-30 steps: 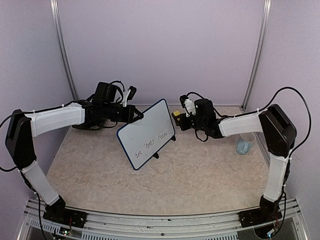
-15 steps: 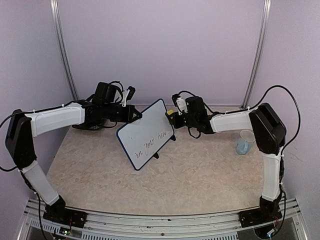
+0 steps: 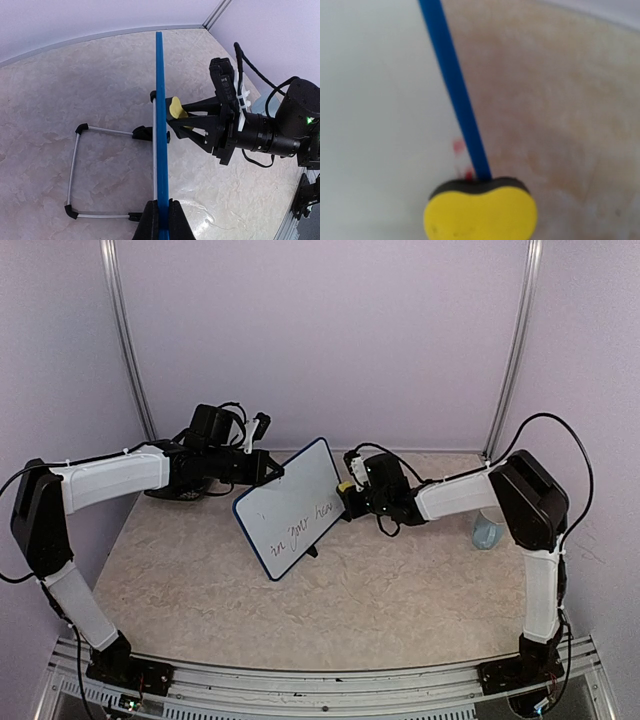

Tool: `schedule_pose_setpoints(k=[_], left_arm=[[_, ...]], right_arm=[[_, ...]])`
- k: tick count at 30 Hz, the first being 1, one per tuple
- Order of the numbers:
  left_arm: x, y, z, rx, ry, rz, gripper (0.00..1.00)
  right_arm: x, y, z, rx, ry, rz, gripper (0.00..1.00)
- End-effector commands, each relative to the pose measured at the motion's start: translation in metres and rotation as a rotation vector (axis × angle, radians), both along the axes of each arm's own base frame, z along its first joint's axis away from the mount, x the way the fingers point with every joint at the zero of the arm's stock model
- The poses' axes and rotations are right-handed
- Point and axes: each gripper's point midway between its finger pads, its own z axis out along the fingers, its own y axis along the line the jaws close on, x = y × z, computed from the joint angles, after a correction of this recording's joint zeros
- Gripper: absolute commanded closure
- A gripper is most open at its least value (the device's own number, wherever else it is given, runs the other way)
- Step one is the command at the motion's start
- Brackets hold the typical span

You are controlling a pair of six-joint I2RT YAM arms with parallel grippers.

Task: Erase the whiteboard
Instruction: Erase the whiteboard at the center of the board.

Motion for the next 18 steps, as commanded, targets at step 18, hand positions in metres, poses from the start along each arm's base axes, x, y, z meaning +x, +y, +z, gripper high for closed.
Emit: schedule_pose_setpoints(k=[18], left_arm=[[-0.038,-0.016,-0.025,0.029,0.119,-0.134,1.00]], right_arm=[[0.018,0.012,0.012,-0.071,-0.018,-0.010,1.00]])
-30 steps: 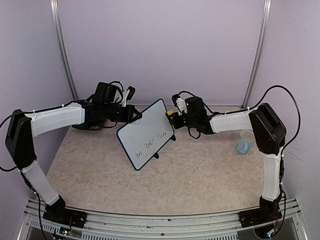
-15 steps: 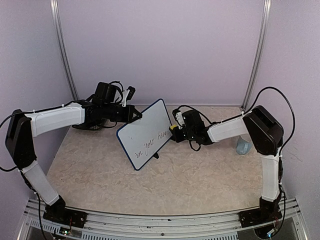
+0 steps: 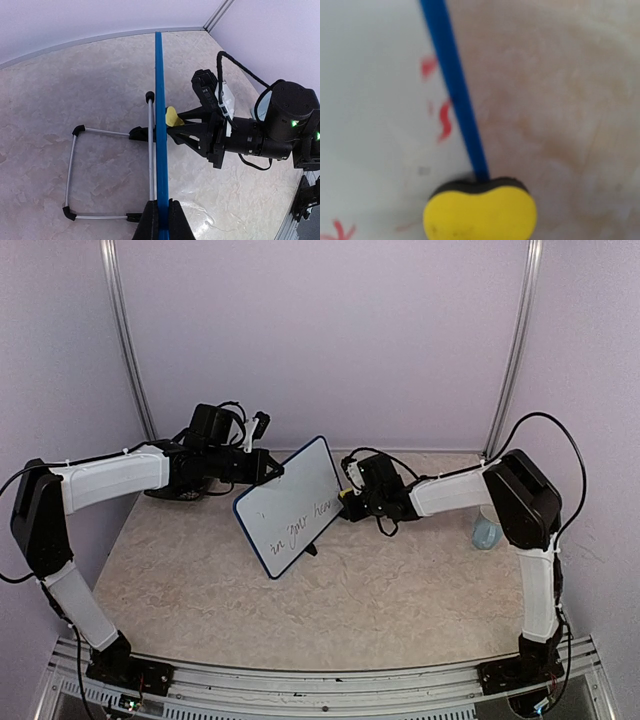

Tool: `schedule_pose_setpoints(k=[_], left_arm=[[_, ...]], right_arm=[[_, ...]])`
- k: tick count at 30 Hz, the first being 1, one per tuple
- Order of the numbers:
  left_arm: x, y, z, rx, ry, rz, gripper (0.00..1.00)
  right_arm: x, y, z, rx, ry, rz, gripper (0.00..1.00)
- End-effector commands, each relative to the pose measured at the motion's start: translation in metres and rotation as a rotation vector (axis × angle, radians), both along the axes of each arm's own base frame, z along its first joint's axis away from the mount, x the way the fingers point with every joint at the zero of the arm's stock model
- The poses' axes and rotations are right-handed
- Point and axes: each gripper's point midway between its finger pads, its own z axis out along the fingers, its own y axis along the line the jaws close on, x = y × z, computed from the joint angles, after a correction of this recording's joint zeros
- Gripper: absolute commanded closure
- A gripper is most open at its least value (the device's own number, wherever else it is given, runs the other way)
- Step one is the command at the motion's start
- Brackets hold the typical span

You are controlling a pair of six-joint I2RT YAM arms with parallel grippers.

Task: Erase the whiteboard
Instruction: Erase the whiteboard at the center of the board.

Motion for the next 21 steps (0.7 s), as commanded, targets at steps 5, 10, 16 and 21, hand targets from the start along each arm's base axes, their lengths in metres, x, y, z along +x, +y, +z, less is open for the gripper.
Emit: schedule_pose_setpoints(k=[5,10,16,21], left_arm=[[-0.039,-0.016,-0.028,0.037,0.123,-0.138,1.00],[-0.039,-0.016,-0.029,0.037,0.128,-0.138,1.00],[-0.039,-0.016,-0.028,0.037,0.126,-0.138,1.00],[-0.039,-0.016,-0.028,0.036,0.125,-0.138,1.00]], right_arm=[[0.034,0.026,0.072,0.039,-0.155,0.015,1.00],[0.035,0.031,0.087,0.067,-0.176,0.032,1.00],[0.030,0.035,0.091,0.090,-0.181,0.062,1.00],[0.030,0.027,0.055,0.033,-0.118,0.033,1.00]])
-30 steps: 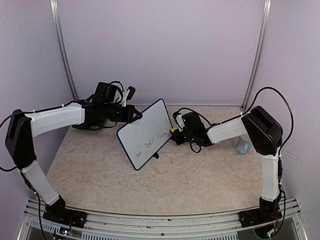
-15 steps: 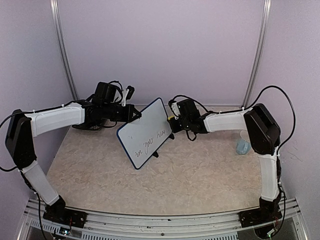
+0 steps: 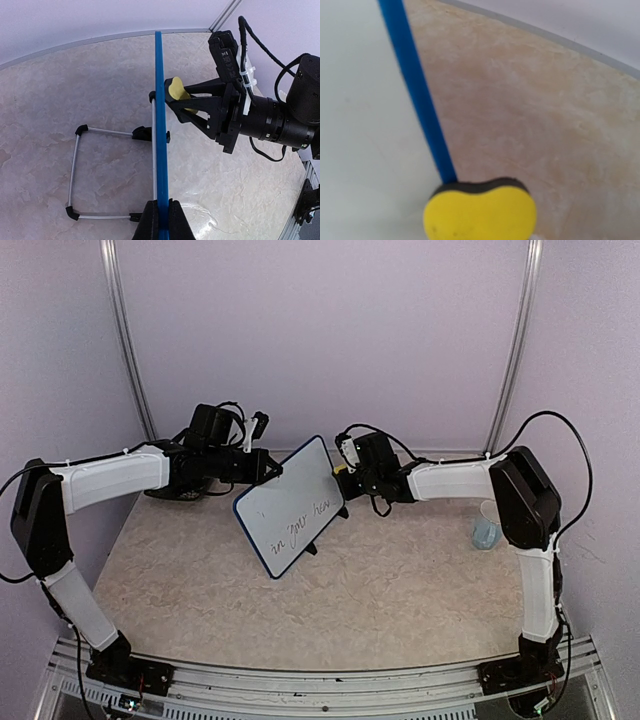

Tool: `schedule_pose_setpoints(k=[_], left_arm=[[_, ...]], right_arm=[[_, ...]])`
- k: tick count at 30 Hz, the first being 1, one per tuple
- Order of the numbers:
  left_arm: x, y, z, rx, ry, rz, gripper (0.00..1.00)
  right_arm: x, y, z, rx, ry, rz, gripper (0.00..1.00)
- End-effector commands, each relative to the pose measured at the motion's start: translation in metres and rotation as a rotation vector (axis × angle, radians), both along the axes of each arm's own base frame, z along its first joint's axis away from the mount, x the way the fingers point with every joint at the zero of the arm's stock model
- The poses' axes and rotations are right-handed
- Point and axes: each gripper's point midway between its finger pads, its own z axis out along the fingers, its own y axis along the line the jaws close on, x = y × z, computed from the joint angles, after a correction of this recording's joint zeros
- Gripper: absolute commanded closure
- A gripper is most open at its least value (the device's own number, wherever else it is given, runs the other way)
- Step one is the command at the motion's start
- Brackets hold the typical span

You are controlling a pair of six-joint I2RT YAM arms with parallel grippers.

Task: Erase the whiteboard
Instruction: Erase the whiteboard at the center of the board.

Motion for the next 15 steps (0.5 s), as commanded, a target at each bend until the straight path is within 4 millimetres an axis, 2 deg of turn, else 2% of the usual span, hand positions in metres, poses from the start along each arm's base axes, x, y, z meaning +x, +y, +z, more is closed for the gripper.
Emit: schedule_pose_setpoints(k=[1,5,8,15], left_arm=[[-0.043,-0.019,-0.027,0.025,0.129,-0.165,1.00],[-0.042,-0.019,-0.027,0.024,0.131,-0.164,1.00],[-0.043,-0.019,-0.028,0.024,0.133,-0.165,1.00],[-0.042,-0.018,-0.026,0.024,0.127,-0.160,1.00]], right_arm=[[-0.002,0.009,-0.011,0.028,0.011,0.027,1.00],[-0.025,0.015,-0.032,0.111,0.084,0.098,1.00],[-0.049,0.029,-0.033,0.202,0.123,0.207,1.00],[-0.088,0.058,-0.019,0.353,0.170,0.391,1.00]])
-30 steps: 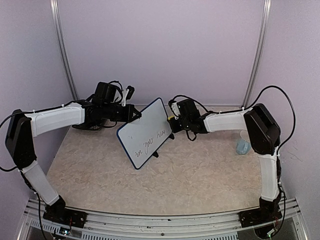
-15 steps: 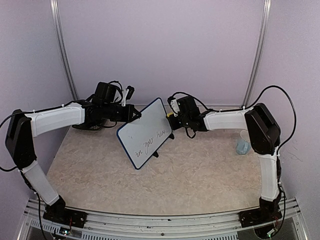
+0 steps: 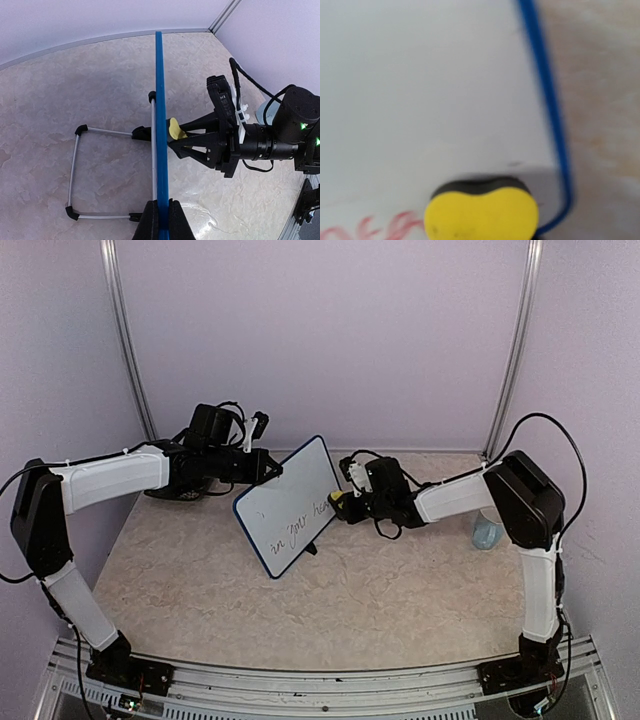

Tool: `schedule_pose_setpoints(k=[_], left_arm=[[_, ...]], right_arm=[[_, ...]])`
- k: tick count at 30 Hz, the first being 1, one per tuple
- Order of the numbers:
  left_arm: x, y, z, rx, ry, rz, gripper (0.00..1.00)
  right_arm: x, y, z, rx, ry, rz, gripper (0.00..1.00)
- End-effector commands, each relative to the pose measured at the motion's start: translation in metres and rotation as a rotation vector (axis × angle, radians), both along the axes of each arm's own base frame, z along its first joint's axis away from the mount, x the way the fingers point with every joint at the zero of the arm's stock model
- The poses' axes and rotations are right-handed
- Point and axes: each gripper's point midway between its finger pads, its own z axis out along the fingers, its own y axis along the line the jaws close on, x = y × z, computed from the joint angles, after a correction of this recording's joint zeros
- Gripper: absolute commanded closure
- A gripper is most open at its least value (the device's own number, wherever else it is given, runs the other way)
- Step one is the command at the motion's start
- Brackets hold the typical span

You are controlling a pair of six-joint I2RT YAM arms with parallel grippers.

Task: Erase the whiteboard
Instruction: Erase the whiteboard at the center of the board.

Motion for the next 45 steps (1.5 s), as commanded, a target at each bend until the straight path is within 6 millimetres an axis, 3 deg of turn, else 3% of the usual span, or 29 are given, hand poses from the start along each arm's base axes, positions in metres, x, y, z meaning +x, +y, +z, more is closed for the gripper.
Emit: schedule_pose_setpoints(k=[1,6,16,22,26,37,45], left_arm=[[-0.042,-0.019,-0.026,0.023,0.127,-0.159,1.00],[-0.042,-0.019,-0.026,0.022,0.128,-0.162,1.00],[-0.042,-0.018,-0.025,0.024,0.124,-0.161,1.00],[-0.043,-0.019,-0.025,0.022,0.125,-0.161,1.00],[-0.042,-0.019,-0.024,0.021,0.125,-0.161,1.00],[-0.042,-0.019,-0.026,0.022,0.129,-0.158,1.00],[-0.040,-0.016,-0.031,0.034,0.140,-0.142,1.00]], right_arm=[[-0.050,0.050,0.030,0.214,0.044,0.259,1.00],[-0.067,0.060,0.030,0.315,0.112,0.308,1.00],[-0.111,0.101,0.028,0.305,0.132,0.426,1.00],[-0.132,0.118,0.011,0.146,0.059,0.437,1.00],[-0.135,0.118,0.007,0.026,-0.046,0.395,1.00],[-0.136,0.138,0.038,-0.127,-0.310,0.304,1.00],[-0.146,0.147,0.072,-0.093,-0.454,0.270,1.00]])
